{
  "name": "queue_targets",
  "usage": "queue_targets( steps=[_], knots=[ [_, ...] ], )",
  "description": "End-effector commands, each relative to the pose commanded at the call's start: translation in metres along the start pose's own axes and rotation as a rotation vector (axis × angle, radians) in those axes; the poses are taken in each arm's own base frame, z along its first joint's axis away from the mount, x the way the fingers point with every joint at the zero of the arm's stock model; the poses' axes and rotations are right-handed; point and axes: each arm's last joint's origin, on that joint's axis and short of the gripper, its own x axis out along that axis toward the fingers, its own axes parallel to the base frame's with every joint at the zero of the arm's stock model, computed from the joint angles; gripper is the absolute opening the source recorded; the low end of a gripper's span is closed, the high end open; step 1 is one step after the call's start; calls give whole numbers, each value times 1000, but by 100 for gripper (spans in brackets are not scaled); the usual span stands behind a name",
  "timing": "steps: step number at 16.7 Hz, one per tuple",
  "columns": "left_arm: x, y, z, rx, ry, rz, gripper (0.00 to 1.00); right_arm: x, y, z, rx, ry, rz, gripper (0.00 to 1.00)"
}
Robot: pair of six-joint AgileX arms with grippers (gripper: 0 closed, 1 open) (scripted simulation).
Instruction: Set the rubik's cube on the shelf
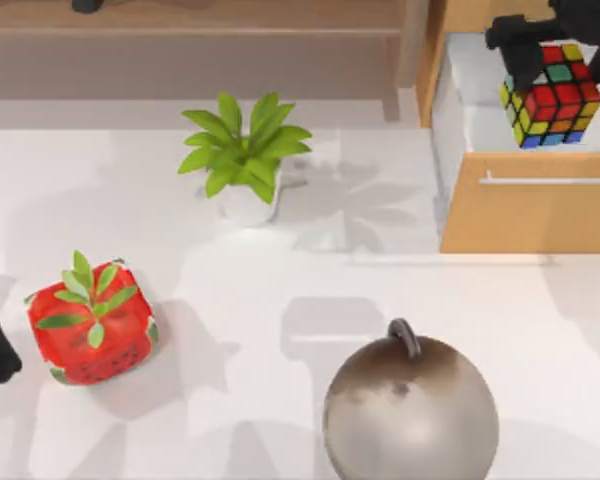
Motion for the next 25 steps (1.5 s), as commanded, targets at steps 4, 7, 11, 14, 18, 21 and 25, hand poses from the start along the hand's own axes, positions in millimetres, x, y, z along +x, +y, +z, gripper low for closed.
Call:
queue_targets(
  steps=[4, 7, 11, 14, 18, 21, 25],
  knots=[
    [0, 0, 0, 0, 0, 0, 100, -88, 38, -15, -93, -300, 26, 0],
    [0, 0, 0, 0, 0, 0, 100, -160, 66, -35, -158, -603, 61, 0],
    [0, 0, 0, 0, 0, 0, 100, -246, 93, -65, -182, -1056, 119, 0],
    [0, 0, 0, 0, 0, 0, 100, -296, 106, -84, -135, -1383, 166, 0],
    [0, 0, 0, 0, 0, 0, 100, -330, 123, -99, 4, -1725, 230, 0],
    [0, 0, 0, 0, 0, 0, 100, -323, 145, -96, 131, -1873, 267, 0],
    [0, 0, 0, 0, 0, 0, 100, -260, 190, -76, 257, -1901, 261, 0]
  ],
)
